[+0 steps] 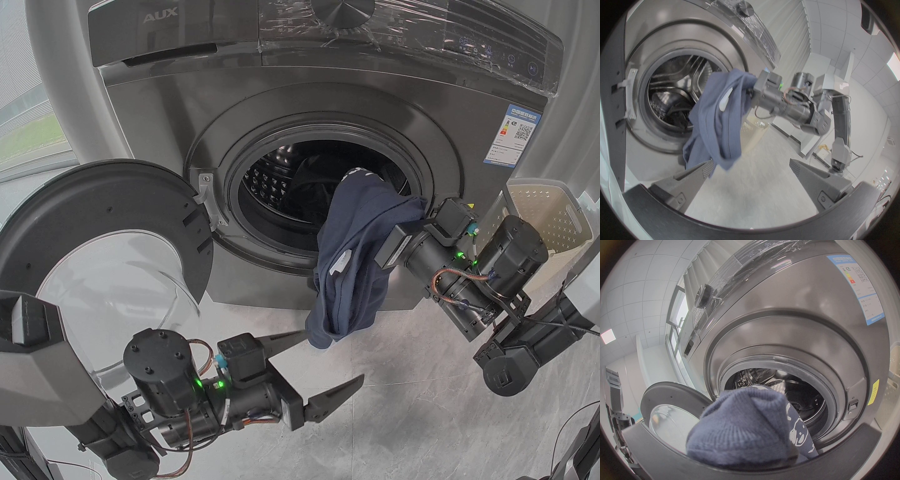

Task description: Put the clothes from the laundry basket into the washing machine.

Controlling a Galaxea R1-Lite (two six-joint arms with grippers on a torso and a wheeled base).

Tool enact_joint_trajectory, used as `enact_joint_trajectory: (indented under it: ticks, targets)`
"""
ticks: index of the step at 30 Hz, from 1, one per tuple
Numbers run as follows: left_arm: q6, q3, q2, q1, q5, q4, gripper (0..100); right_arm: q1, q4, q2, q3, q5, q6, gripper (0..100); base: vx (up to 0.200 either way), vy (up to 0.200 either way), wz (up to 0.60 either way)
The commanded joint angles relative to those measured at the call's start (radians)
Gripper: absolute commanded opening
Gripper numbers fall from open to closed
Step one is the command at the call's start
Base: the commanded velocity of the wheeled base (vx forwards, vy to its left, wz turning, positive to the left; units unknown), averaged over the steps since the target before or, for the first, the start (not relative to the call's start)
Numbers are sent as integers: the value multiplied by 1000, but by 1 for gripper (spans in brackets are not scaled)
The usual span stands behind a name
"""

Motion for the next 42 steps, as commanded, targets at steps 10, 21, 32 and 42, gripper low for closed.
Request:
enact_joint_trajectory:
  ticks: [10, 21, 32, 42]
  targets:
    - [12, -369, 234, 95, 26, 1, 100, 45, -6, 3, 40, -3, 1, 0, 0, 0, 0]
    - [40, -528, 361, 118, 86, -1, 100, 94, -3, -1, 45, -31, 3, 0, 0, 0, 0]
    - [35, -617, 418, 138, 111, 3, 100, 116, -6, -11, 76, -34, 18, 0, 0, 0, 0]
    - [27, -660, 406, 140, 138, -1, 0, 117, -7, -17, 92, -34, 32, 0, 0, 0, 0]
